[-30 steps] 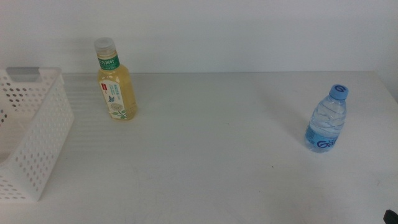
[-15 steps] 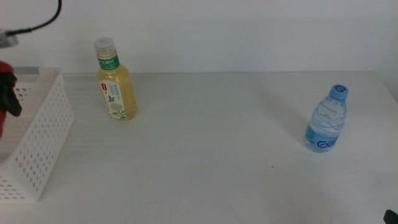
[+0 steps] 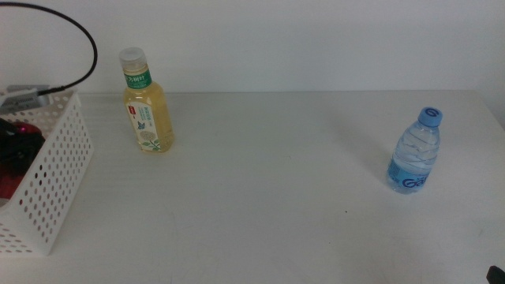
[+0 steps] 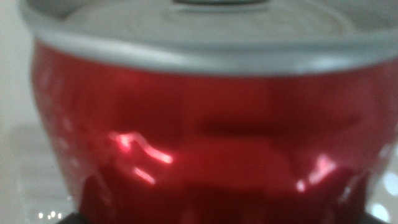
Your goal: Use arms to grab the bottles and put them into the dustbin to the left of the table.
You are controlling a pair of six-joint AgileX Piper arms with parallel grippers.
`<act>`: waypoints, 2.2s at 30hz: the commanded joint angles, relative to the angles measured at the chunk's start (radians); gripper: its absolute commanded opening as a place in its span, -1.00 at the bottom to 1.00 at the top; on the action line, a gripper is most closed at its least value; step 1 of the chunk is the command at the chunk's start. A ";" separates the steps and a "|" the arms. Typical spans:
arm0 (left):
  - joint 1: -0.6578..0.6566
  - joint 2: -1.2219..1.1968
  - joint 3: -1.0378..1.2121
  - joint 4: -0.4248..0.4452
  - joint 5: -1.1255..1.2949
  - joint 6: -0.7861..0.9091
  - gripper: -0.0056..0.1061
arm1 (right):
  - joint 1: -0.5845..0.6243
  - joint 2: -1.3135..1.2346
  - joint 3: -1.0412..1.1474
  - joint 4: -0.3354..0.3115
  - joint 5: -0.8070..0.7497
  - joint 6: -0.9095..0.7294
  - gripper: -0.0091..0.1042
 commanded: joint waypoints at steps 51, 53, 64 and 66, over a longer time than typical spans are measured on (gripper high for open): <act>-0.534 -0.957 0.485 0.243 -0.420 -0.388 0.40 | -0.005 -0.027 -0.008 -0.009 -0.070 -0.007 0.39; -0.547 -0.992 0.582 0.243 -0.529 -0.409 0.40 | -0.005 -0.027 -0.008 -0.009 -0.070 -0.007 0.39; -0.554 -1.114 1.098 0.191 -1.233 -0.452 0.40 | -0.005 -0.027 -0.008 -0.009 -0.070 -0.007 0.39; -0.554 -1.113 1.157 0.185 -1.323 -0.457 0.40 | -0.005 -0.027 -0.008 -0.009 -0.070 -0.007 0.39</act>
